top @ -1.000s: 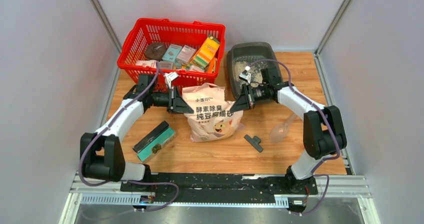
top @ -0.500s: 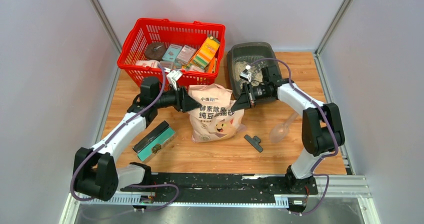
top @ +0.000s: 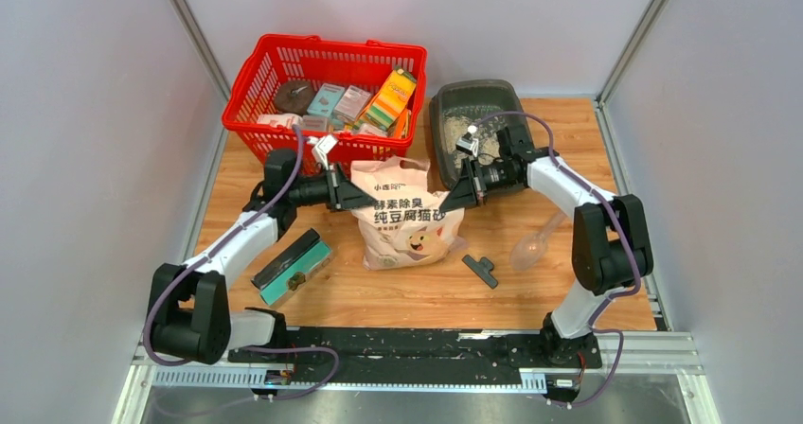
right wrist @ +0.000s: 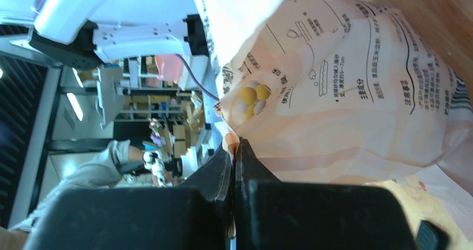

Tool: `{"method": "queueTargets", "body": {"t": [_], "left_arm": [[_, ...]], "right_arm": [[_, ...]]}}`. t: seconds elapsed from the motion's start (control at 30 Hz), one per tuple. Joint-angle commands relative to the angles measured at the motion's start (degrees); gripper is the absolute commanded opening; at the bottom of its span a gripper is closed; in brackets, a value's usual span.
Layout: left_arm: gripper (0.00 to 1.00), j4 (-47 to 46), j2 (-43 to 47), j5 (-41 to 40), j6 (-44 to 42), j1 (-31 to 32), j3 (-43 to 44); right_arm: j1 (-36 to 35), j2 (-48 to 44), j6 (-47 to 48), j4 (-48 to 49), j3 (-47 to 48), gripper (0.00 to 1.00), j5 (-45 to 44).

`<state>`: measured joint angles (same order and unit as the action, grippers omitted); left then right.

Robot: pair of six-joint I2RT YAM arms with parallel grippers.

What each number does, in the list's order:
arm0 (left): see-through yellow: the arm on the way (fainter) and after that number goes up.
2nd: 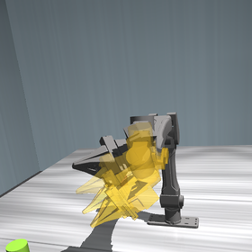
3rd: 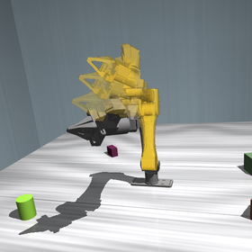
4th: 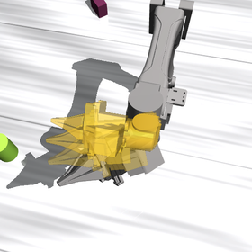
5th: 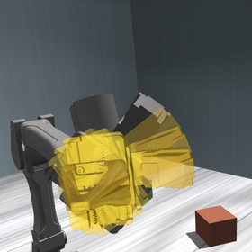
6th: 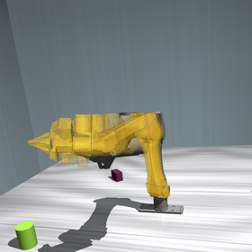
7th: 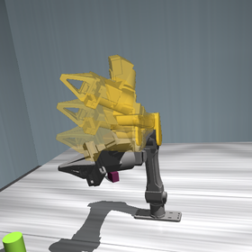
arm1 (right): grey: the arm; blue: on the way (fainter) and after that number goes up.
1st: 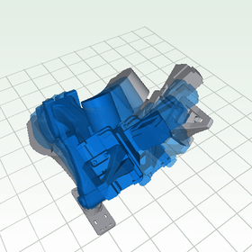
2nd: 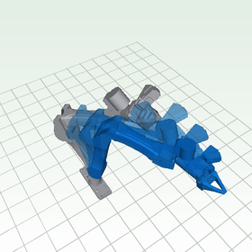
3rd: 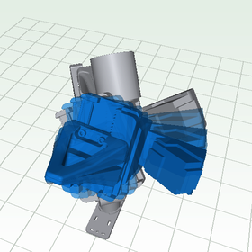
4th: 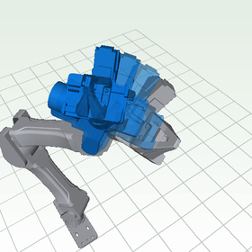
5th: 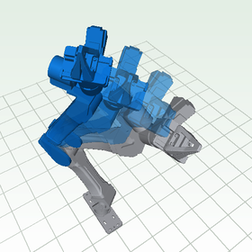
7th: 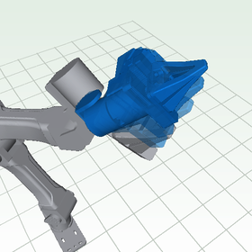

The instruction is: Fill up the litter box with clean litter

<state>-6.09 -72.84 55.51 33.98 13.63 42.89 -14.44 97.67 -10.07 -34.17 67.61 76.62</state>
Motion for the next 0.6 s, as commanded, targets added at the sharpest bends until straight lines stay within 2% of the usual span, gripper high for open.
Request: {"method": "queueTargets", "body": {"t": [0.0, 0.03, 0.07, 0.1, 0.17, 0.2, 0.37, 0.57], "left_arm": [[0.0, -6.9, -0.6, 5.6, 22.6, -7.3, -6.1], [0.0, -0.9, -0.9, 5.5, 20.6, -7.7, -2.8], [0.0, 5.6, -1.2, 5.1, 17.0, -7.7, -0.9], [0.0, 10.8, -1.7, 6.3, 17.7, -7.7, 0.2], [0.0, 10.3, -2.0, 7.4, 21.8, -7.7, 1.0], [0.0, 17.3, -2.3, 6.6, 21.0, -7.7, 2.0], [0.0, 20.5, -2.7, 5.3, 24.2, -7.6, 2.5], [0.0, 24.0, -4.6, 4.1, 31.6, -6.4, 0.6]], "right_arm": [[2.3, -0.6, 6.9, -12.4, 5.2, 0.0, 8.6], [2.4, 0.1, 12.7, -19.7, 6.1, 0.0, 8.5], [2.4, 0.1, 12.9, -21.0, 6.1, 0.0, 8.5], [2.4, -0.1, 11.8, -20.7, 4.7, 0.0, 8.5], [2.3, -0.5, 5.6, -19.3, 2.7, 0.0, 10.2], [2.2, -0.5, 4.5, -19.4, 1.8, 0.0, 10.6], [1.9, 0.8, 0.8, -20.5, 0.6, 0.0, 9.9], [-0.3, 1.4, -13.7, -9.3, -0.6, 0.0, 10.2]]}}
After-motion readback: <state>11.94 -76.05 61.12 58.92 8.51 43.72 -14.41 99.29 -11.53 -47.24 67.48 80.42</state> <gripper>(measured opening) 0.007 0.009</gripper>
